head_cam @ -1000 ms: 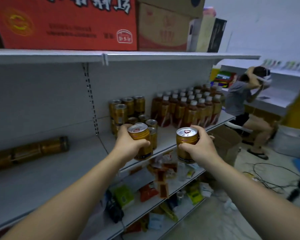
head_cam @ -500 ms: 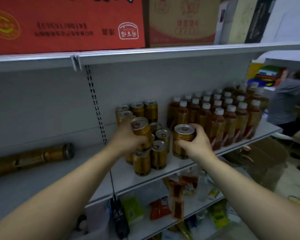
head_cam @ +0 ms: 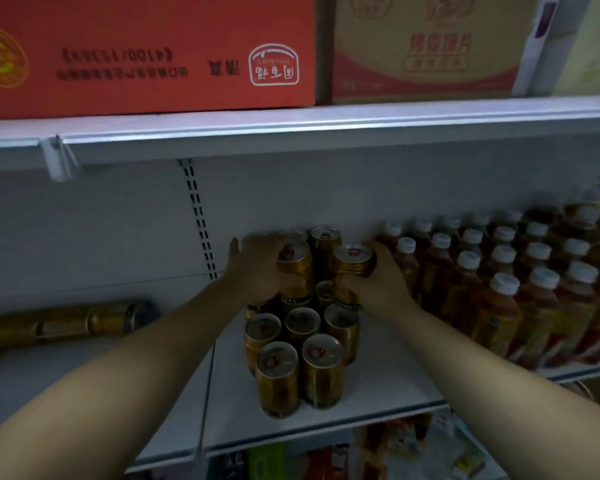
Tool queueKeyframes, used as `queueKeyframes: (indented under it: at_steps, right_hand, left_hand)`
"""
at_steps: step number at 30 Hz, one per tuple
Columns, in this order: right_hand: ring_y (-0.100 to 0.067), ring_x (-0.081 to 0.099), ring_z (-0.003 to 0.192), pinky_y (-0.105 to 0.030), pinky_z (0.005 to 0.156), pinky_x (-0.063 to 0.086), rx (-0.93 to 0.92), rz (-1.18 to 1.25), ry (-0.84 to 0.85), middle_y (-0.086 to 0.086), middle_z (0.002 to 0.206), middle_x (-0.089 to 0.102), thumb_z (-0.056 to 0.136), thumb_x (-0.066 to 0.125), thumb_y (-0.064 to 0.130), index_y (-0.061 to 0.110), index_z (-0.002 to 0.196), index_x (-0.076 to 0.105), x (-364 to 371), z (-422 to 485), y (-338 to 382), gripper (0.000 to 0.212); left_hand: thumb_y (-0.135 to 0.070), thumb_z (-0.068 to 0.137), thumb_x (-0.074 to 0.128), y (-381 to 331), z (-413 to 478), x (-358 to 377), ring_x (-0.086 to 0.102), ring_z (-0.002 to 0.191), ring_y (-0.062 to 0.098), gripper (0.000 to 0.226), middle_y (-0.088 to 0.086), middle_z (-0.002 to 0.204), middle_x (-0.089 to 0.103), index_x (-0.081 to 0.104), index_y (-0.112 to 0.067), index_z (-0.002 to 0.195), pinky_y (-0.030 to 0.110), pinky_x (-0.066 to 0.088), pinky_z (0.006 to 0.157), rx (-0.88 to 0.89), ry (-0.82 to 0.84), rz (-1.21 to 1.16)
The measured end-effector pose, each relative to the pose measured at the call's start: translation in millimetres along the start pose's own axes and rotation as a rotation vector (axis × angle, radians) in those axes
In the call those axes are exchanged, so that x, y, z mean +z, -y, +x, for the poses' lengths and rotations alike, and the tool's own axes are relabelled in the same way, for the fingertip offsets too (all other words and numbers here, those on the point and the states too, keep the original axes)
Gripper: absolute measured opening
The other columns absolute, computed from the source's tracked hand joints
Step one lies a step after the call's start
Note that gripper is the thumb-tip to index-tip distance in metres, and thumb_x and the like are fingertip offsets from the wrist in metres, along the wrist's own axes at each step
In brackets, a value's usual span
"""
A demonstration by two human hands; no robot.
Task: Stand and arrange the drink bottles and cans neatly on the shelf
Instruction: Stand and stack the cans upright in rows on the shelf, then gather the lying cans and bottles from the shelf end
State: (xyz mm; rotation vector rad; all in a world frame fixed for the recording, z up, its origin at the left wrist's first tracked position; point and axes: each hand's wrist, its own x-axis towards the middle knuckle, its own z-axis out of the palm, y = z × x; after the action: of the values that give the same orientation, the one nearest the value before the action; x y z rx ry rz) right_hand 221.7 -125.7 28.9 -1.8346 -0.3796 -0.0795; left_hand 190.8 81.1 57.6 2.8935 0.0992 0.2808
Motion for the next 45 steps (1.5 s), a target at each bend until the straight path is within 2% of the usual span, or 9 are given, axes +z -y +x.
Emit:
queueKeyframes:
  at_steps: [4, 7, 11, 14, 17, 24, 29, 33, 45]
  right_hand:
    - [-0.013, 0.062, 0.063, -0.020, 0.057, 0.046, -0.051, -0.028, 0.160, -0.020, 0.074, 0.065, 0.068, 0.073, -0.005, -0.009, 0.087, 0.057, 4, 28, -13, 0.025]
    - [-0.019, 0.065, 0.063, -0.028, 0.056, 0.048, -0.088, -0.052, 0.221, -0.018, 0.068, 0.065, 0.063, 0.074, 0.002, -0.004, 0.075, 0.059, 9, 45, -21, 0.020]
    - [-0.035, 0.065, 0.067, -0.039, 0.055, 0.048, -0.188, -0.024, 0.264, -0.017, 0.069, 0.065, 0.060, 0.071, 0.001, -0.002, 0.071, 0.058, 17, 60, -37, 0.017]
    - [-0.015, 0.068, 0.096, -0.028, 0.078, 0.055, -0.208, 0.018, 0.300, -0.001, 0.101, 0.071, 0.067, 0.075, -0.002, 0.009, 0.110, 0.062, 20, 67, -50, 0.046]
    - [-0.013, 0.060, 0.115, -0.038, 0.094, 0.052, -0.189, -0.087, 0.343, 0.001, 0.127, 0.060, 0.064, 0.082, 0.030, 0.026, 0.138, 0.045, 20, 71, -59, 0.083]
    - [-0.029, 0.049, 0.125, -0.044, 0.099, 0.047, -0.155, -0.551, 0.447, -0.009, 0.135, 0.047, 0.057, 0.071, 0.063, 0.017, 0.141, 0.034, 12, 79, -30, 0.103]
    - [-0.029, 0.032, 0.134, -0.043, 0.108, 0.034, -0.317, -0.724, 0.457, -0.010, 0.147, 0.033, 0.080, 0.053, 0.071, 0.017, 0.144, 0.034, 12, 80, 10, 0.086]
    - [-0.029, 0.042, 0.125, -0.044, 0.100, 0.041, -0.357, -0.736, 0.542, -0.009, 0.140, 0.044, 0.079, 0.047, 0.075, 0.020, 0.137, 0.043, 44, 71, 36, 0.080]
    - [-0.026, 0.035, 0.137, -0.037, 0.109, 0.035, -0.480, -0.727, 0.786, -0.005, 0.156, 0.028, 0.085, 0.049, 0.070, 0.018, 0.152, 0.024, 250, -33, 140, 0.089]
  left_hand:
    - [-0.062, 0.071, 0.064, -7, 6, 17, 0.034, 0.136, 0.024, 0.083, -0.002, 0.147, 0.040, 0.031, -0.036, 0.142, 0.057, 0.011, 0.112, -0.081, 0.039, 0.043]
    - [-0.063, 0.071, 0.063, -7, 9, 24, 0.037, 0.132, 0.022, 0.080, -0.004, 0.144, 0.043, 0.035, -0.035, 0.140, 0.049, 0.021, 0.109, -0.107, -0.018, 0.063]
    - [-0.067, 0.077, 0.057, -7, 9, 28, 0.001, 0.146, 0.028, 0.091, 0.002, 0.160, 0.006, 0.015, -0.033, 0.150, 0.053, 0.006, 0.115, -0.154, 0.023, 0.238]
    - [-0.070, 0.080, 0.051, -7, 8, 29, -0.007, 0.146, 0.034, 0.090, -0.001, 0.160, -0.004, 0.005, -0.038, 0.150, 0.064, 0.000, 0.111, -0.220, 0.071, 0.291]
    - [-0.070, 0.079, 0.052, -6, 9, 26, 0.000, 0.146, 0.031, 0.090, -0.002, 0.160, -0.001, 0.006, -0.038, 0.149, 0.061, 0.015, 0.112, -0.197, 0.088, 0.273]
    - [-0.086, 0.061, 0.044, -8, 3, 9, 0.015, 0.144, 0.021, 0.100, -0.009, 0.157, 0.015, 0.019, -0.041, 0.146, 0.062, 0.019, 0.111, -0.219, 0.092, 0.002]
    - [-0.034, 0.090, 0.062, -17, -42, -4, 0.017, 0.142, 0.014, 0.068, -0.003, 0.156, 0.016, 0.029, -0.018, 0.148, 0.031, 0.012, 0.116, -0.316, -0.059, -0.216]
    - [-0.045, 0.090, 0.058, 0, -91, -9, 0.013, 0.145, 0.014, 0.076, -0.004, 0.159, 0.011, 0.018, -0.024, 0.151, 0.029, 0.013, 0.116, -0.419, 0.033, -0.229]
    - [-0.043, 0.090, 0.058, 150, -266, -58, 0.021, 0.144, 0.020, 0.072, -0.001, 0.160, 0.010, 0.022, -0.026, 0.150, 0.031, 0.024, 0.112, -0.654, 0.054, -0.184]
